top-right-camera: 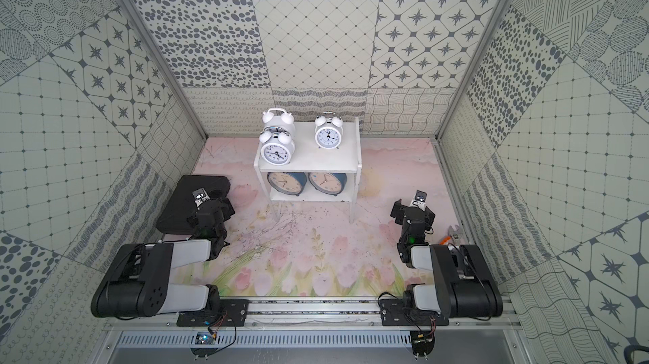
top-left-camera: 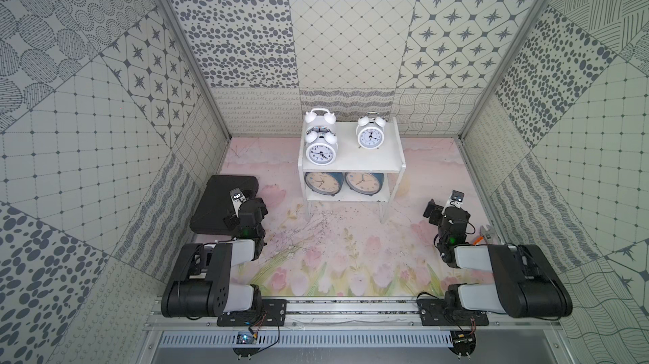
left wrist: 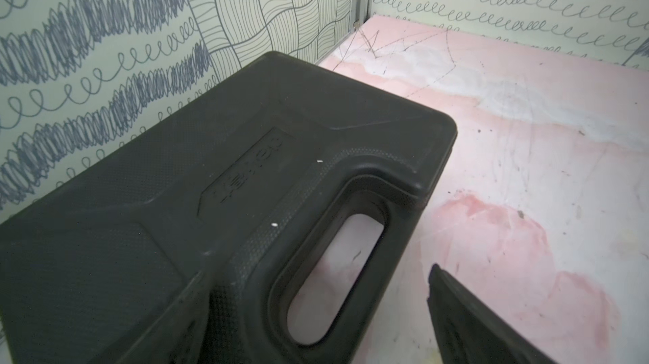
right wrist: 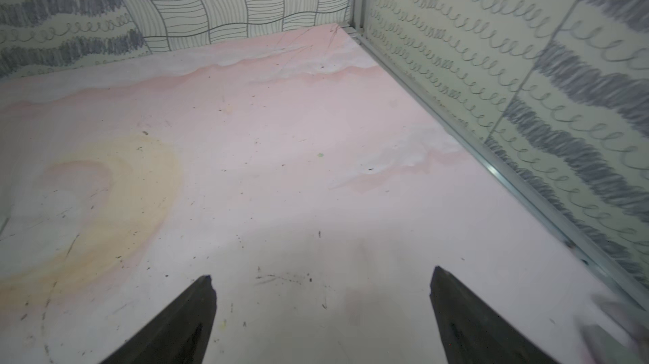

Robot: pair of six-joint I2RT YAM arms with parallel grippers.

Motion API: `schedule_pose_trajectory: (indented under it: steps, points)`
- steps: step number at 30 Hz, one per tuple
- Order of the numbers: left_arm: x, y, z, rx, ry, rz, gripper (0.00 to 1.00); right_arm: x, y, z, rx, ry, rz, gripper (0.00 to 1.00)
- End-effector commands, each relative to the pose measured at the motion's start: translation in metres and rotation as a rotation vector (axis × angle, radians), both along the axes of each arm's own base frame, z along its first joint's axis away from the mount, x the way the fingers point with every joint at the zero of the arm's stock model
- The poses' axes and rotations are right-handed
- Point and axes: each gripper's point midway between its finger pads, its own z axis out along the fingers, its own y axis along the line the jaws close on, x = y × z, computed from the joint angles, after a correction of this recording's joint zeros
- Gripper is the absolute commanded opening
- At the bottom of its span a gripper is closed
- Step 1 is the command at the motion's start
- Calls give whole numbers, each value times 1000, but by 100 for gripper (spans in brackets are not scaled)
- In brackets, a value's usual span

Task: Place the alarm clocks on the shelf by style
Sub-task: Reset both arms

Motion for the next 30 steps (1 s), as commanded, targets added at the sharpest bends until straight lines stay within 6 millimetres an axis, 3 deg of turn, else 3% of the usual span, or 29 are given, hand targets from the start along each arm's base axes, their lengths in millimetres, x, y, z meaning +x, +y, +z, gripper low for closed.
schedule_pose_trajectory:
  steps: [1,3,6,27,30]
  points:
    - [43,-53,5,-40,-93,-320,100,28,32,47,9,-230,213,99]
    - [44,-58,0,-50,-52,-342,100,38,29,37,21,-100,201,99]
    - [50,-60,1,-24,-43,-349,99,53,32,36,25,-67,217,99]
    - [55,-67,1,17,-13,-359,99,54,34,35,5,-56,213,100]
    - [55,-67,1,18,-13,-360,100,57,43,35,-7,-40,264,99]
